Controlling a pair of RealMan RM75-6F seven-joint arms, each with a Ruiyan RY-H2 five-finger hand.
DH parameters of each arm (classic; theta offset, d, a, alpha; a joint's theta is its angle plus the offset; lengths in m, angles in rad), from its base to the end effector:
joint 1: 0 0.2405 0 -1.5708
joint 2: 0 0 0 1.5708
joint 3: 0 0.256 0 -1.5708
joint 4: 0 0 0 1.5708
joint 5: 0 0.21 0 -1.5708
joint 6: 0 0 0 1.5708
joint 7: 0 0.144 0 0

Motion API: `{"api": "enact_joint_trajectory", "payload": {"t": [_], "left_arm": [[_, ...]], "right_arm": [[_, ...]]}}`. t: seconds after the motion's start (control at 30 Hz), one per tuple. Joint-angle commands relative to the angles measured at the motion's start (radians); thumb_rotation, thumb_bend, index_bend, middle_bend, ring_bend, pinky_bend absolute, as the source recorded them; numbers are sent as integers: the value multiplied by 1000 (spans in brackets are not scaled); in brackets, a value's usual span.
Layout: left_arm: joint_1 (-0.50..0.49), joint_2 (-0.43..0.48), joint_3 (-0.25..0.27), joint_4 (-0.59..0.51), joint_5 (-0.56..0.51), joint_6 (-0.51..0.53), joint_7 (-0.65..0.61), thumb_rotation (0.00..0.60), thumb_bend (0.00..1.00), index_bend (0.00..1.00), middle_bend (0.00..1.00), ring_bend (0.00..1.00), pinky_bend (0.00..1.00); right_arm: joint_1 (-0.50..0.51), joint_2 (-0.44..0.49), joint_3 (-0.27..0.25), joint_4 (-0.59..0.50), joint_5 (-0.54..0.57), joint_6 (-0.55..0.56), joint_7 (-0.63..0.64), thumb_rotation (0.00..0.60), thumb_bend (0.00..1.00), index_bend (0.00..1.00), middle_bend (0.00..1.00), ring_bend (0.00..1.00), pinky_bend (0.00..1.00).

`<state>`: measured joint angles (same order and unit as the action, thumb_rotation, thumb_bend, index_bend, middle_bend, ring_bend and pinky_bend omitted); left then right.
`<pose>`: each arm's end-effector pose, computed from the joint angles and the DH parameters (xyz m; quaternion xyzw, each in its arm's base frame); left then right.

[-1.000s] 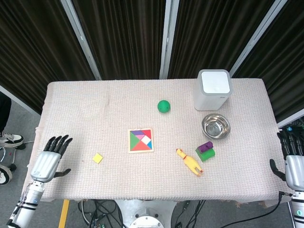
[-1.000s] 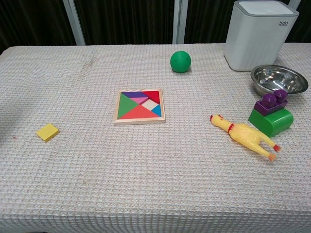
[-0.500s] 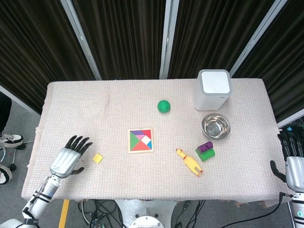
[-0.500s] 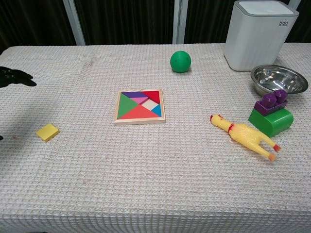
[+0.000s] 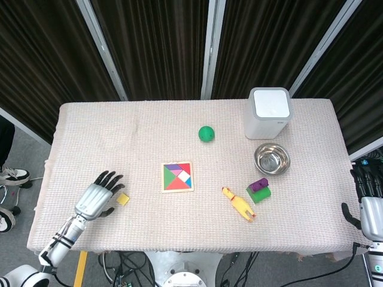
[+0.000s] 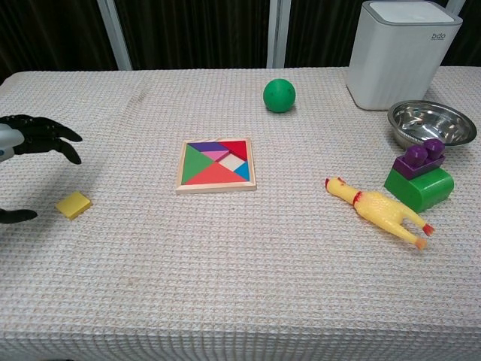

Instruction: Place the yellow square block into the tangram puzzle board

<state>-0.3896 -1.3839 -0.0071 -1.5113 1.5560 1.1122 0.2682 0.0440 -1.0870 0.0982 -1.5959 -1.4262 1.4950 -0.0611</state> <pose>-0.2462 0.2428 0.0240 -0.7804 -0.3177 -0.3234 0.4307 -0.3285 -0.1777 0.1839 0.5701 -0.3663 0.3508 0.6464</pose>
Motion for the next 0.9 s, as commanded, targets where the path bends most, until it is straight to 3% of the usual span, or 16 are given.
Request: {"api": "enact_joint_trajectory", "payload": {"t": [0.03, 0.9], "left_arm": [[-9, -12, 3, 14, -1, -8, -11, 600, 220, 248, 87, 0, 79], [-68, -66, 17, 93, -29, -62, -57, 600, 264, 339, 95, 0, 82]], "right_arm": [[2, -1, 0, 0, 2, -4, -1, 600, 274, 0, 0, 0, 0], [10, -4, 3, -2, 22, -25, -20, 600, 275, 0, 0, 0, 0]]}}
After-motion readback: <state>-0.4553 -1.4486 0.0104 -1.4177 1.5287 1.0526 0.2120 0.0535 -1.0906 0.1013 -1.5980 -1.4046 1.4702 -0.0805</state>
